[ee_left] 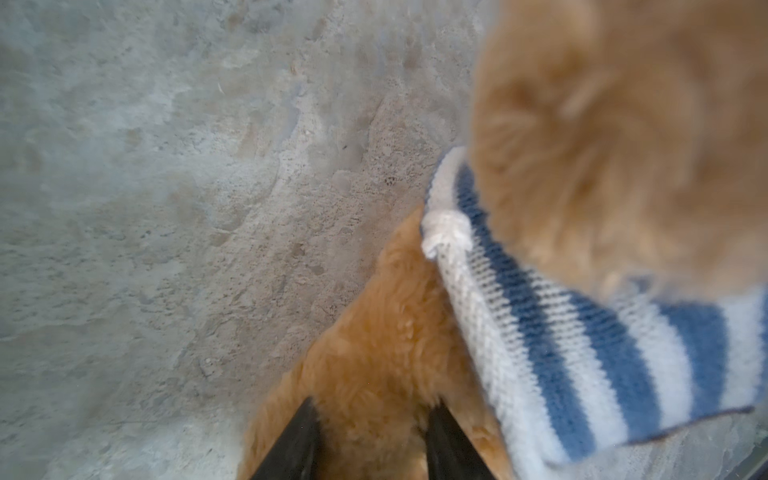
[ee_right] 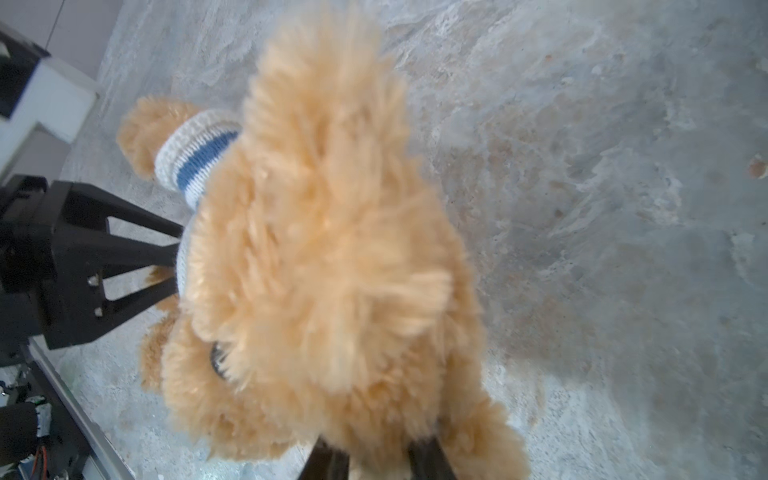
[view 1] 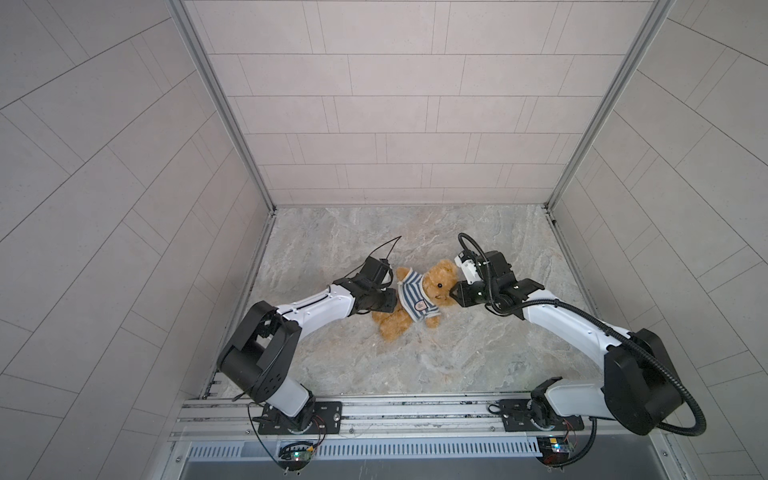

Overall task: Dress the teddy bear
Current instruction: 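Roll the bear face-up and sit it upright with both grippers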

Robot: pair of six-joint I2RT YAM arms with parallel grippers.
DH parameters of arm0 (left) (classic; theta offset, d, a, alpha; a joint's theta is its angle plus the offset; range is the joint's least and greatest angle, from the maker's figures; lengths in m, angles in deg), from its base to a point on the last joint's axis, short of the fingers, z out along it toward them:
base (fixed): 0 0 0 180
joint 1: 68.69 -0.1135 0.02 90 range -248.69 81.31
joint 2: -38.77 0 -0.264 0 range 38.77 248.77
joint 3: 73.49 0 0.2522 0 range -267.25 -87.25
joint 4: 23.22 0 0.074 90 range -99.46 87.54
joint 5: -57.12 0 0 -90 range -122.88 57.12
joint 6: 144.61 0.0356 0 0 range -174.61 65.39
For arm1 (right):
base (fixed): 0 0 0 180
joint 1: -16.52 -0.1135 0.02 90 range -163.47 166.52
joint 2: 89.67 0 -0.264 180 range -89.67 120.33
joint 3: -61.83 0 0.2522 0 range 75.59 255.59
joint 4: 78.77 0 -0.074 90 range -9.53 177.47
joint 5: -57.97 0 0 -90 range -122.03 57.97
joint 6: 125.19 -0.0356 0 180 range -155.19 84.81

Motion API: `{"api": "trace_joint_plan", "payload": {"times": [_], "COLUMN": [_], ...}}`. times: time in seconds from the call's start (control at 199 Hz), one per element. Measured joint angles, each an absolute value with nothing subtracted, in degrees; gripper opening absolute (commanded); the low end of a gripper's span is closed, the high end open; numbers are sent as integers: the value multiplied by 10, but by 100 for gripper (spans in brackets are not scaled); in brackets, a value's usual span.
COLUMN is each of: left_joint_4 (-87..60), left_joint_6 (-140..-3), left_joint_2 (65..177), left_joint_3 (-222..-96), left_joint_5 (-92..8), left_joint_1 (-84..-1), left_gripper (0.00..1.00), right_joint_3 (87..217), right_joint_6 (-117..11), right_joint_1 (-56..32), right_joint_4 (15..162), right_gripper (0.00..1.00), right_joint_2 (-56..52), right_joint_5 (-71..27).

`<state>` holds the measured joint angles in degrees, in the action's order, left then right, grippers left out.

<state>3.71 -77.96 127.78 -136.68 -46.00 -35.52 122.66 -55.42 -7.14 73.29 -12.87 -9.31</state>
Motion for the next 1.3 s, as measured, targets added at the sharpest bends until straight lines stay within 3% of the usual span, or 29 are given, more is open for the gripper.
{"api": "trace_joint_plan", "payload": {"times": [0.306, 0.557, 0.863, 1.043, 1.304], "left_joint_4": [38, 32, 16, -4, -19], "left_joint_6": [-782, -784, -794, -807, -822], "left_joint_2": [1266, 1264, 1264, 1254, 1232], "left_joint_3": [-1355, -1349, -1338, -1318, -1291], "left_joint_5": [-464, -464, -473, -481, -495], "left_joint_1": [-355, -355, -356, -356, -356], "left_gripper": [38, 36, 33, 31, 30], "right_joint_3": [1237, 1213, 1007, 909, 909], "right_joint_6": [-552, -555, -648, -697, -712], "right_joint_1": [-70, -71, -148, -197, -202], "right_joint_4": [717, 678, 710, 849, 1048], "right_gripper": [54, 57, 57, 58, 58], "right_joint_2": [-177, -339, -499, -444, -271], "right_joint_5": [-120, -148, -156, -168, -169]}}
